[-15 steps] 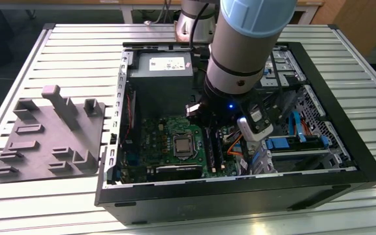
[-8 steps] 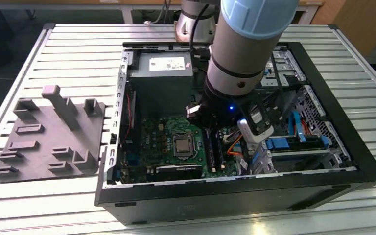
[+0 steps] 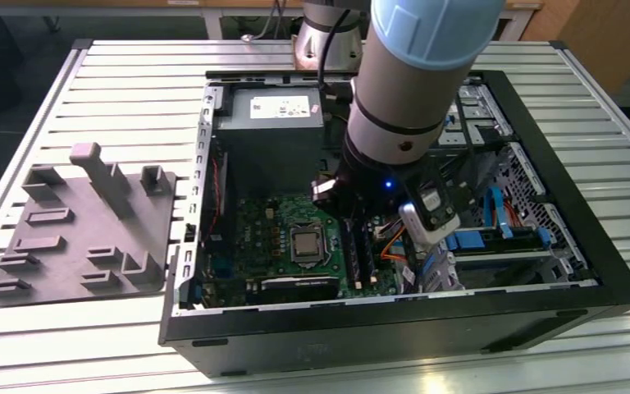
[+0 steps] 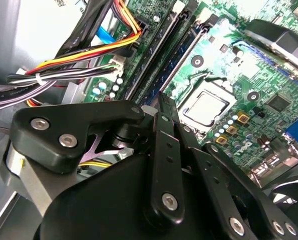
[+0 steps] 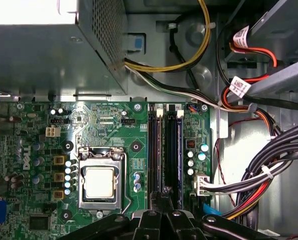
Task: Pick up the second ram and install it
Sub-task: 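Press down the second ram until it locks into place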
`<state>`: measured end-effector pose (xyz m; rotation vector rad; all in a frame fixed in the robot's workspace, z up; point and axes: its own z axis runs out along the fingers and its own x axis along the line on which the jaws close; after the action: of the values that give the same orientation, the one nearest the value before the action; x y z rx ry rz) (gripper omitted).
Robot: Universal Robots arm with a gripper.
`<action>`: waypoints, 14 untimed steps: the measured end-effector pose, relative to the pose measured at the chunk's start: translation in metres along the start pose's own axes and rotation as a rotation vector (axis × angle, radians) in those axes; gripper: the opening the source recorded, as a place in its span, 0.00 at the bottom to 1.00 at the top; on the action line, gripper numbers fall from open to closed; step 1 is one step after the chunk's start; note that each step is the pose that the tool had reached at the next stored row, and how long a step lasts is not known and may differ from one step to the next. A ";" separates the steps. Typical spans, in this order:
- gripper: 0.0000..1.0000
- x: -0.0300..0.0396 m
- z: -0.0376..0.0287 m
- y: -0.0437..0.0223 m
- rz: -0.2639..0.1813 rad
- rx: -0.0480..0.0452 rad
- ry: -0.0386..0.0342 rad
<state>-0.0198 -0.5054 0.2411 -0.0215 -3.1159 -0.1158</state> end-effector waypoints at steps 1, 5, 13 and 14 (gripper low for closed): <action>0.11 0.0000 0.0000 -0.0006 0.000 0.0001 0.0000; 0.11 0.0000 -0.0001 -0.0028 0.000 0.0000 0.0000; 0.11 -0.0001 -0.0001 -0.0069 0.000 0.0000 0.0000; 0.11 -0.0001 -0.0001 -0.0074 0.000 0.0000 0.0000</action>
<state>-0.0198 -0.5127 0.2407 -0.0214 -3.1159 -0.1157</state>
